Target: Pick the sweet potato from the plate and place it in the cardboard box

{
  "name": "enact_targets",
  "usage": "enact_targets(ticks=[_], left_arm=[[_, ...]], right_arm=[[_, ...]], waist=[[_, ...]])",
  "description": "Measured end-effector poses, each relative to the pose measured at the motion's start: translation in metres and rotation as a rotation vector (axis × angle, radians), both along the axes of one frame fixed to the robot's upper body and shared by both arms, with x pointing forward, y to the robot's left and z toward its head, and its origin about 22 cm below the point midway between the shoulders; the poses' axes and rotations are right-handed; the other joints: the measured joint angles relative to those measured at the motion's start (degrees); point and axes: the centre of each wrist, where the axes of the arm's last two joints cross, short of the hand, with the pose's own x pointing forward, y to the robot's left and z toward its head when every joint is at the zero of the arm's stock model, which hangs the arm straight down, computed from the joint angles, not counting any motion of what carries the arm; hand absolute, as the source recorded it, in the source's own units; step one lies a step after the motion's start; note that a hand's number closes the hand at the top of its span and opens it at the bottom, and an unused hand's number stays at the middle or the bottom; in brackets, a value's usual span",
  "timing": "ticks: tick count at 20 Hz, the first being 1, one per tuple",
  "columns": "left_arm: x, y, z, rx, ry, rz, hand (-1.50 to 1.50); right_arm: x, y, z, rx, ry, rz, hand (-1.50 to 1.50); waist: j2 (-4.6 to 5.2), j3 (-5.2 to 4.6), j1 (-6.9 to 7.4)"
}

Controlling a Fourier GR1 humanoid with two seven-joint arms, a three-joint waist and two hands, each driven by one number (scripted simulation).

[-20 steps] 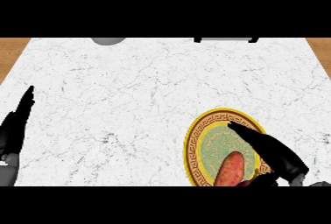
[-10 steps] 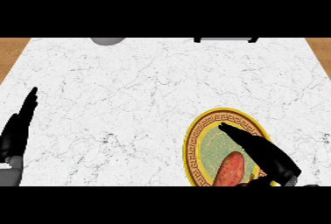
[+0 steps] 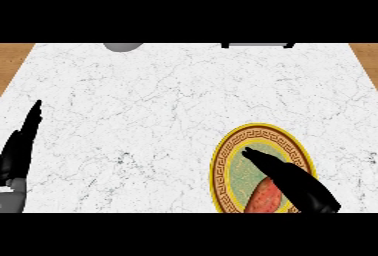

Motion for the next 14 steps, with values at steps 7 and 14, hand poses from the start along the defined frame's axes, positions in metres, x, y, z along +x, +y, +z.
enact_targets(ticks=[7,14], left_arm=[[0.001,0.004,0.004,-0.001,0.003,-0.003,0.00],[-0.001,0.002,0.005,-0.004,0.001,-0.002,0.00]], right_arm=[[0.001,0.016,-0.011,-0.087,0.058,-0.030,-1.50],[0.020,0.025,-0.032,-0.126,-0.049,-0.073,1.50]], waist=[[-0.05,-0.06,0.10],[-0.04,-0.04,0.21]])
